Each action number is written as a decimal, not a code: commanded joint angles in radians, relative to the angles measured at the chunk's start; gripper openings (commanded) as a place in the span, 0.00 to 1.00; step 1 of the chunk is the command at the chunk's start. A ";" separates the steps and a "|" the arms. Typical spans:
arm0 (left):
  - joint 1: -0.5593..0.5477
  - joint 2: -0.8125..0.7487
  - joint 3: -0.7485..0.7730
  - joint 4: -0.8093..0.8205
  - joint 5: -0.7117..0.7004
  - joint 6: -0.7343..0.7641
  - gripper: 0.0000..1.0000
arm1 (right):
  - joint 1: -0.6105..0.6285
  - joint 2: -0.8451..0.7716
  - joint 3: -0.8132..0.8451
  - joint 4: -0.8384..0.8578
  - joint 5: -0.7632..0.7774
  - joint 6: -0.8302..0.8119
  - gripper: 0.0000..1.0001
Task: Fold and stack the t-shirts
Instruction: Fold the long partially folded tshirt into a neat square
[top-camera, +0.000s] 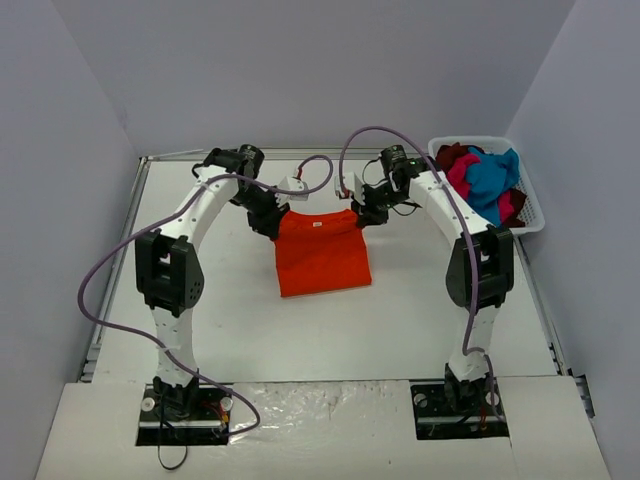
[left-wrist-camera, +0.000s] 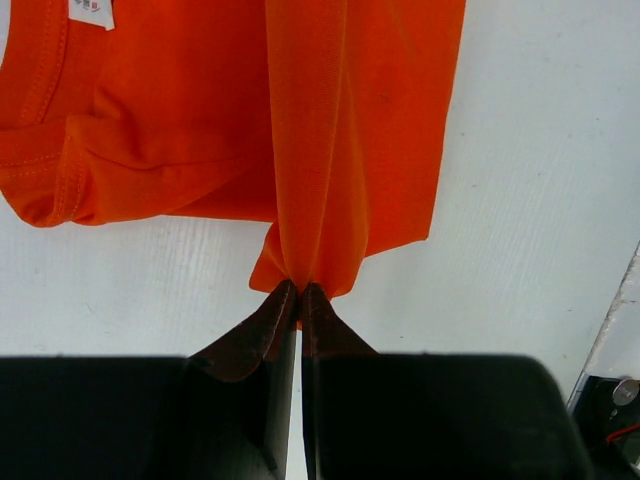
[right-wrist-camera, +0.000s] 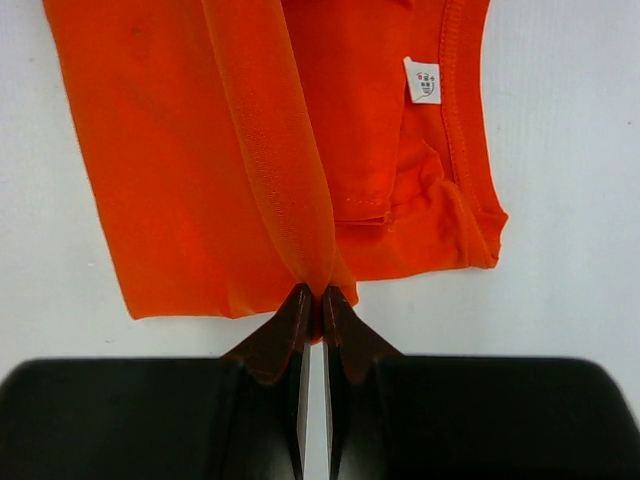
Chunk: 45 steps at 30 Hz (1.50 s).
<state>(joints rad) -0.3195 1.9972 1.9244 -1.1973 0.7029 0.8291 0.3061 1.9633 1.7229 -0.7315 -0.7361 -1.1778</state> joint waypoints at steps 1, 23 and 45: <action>0.034 0.037 0.085 -0.073 0.017 0.048 0.02 | -0.018 0.074 0.093 -0.037 -0.022 -0.016 0.00; 0.080 0.374 0.435 -0.107 0.014 0.053 0.02 | -0.062 0.425 0.454 -0.147 -0.031 -0.039 0.00; 0.106 0.062 0.103 0.358 -0.256 -0.228 0.63 | -0.067 0.246 0.362 0.069 0.021 0.099 0.52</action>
<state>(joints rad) -0.2272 2.2879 2.1586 -0.9791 0.5320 0.6907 0.2359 2.4287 2.1773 -0.7177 -0.7147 -1.1233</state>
